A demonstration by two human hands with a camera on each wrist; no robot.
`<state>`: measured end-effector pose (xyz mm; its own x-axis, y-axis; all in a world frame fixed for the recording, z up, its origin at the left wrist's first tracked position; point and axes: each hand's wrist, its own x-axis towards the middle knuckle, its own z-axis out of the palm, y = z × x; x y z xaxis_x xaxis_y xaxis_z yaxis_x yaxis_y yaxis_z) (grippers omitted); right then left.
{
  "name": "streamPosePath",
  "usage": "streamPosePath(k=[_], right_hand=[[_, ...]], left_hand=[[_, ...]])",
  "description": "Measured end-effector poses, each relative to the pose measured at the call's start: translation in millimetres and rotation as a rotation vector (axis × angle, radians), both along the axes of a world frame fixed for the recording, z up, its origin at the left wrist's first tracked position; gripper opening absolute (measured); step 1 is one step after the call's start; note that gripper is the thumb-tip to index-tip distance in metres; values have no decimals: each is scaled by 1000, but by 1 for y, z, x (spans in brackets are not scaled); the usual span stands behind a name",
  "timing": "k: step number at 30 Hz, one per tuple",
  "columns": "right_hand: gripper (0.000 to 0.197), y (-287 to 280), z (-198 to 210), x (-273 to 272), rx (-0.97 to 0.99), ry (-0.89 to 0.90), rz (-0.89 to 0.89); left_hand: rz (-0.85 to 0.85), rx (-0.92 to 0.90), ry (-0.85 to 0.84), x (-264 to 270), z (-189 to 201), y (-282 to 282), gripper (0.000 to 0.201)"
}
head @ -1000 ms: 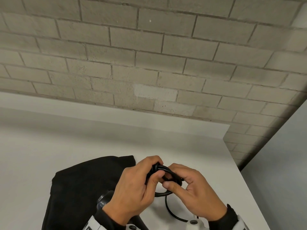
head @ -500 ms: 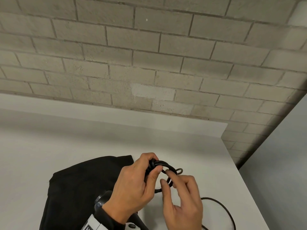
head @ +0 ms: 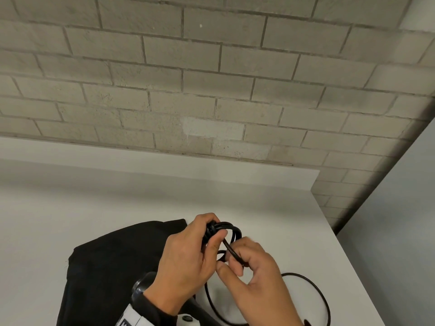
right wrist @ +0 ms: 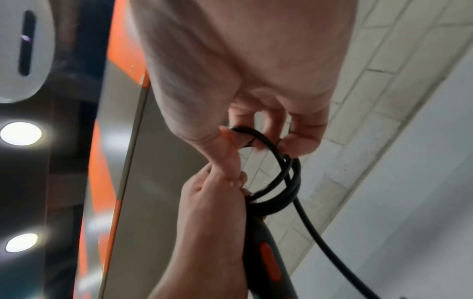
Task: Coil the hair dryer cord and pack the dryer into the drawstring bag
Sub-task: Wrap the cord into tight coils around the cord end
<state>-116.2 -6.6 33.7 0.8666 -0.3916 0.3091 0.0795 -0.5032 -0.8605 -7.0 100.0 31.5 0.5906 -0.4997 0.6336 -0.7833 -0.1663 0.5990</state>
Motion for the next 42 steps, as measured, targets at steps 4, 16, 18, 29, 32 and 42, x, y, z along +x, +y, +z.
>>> streamPosePath(k=[4, 16, 18, 29, 32, 42], right_hand=[[9, 3, -9, -7, -36, -107, -35], [32, -10, 10, -31, 182, 14, 61], [42, -11, 10, -33, 276, 31, 110], [30, -12, -17, -43, 561, -13, 304], [21, -14, -11, -49, 810, 72, 245], [18, -46, -33, -60, 711, -351, 123]], left_hand=[[36, -13, 10, 5, 0, 0, 37], [34, 5, -17, 5, -1, -7, 35], [41, -3, -14, 6, -1, -6, 33], [121, -44, 32, 14, -5, -2, 22], [114, -37, 31, 14, -4, -3, 21], [137, -75, 38, 18, -5, -2, 22]])
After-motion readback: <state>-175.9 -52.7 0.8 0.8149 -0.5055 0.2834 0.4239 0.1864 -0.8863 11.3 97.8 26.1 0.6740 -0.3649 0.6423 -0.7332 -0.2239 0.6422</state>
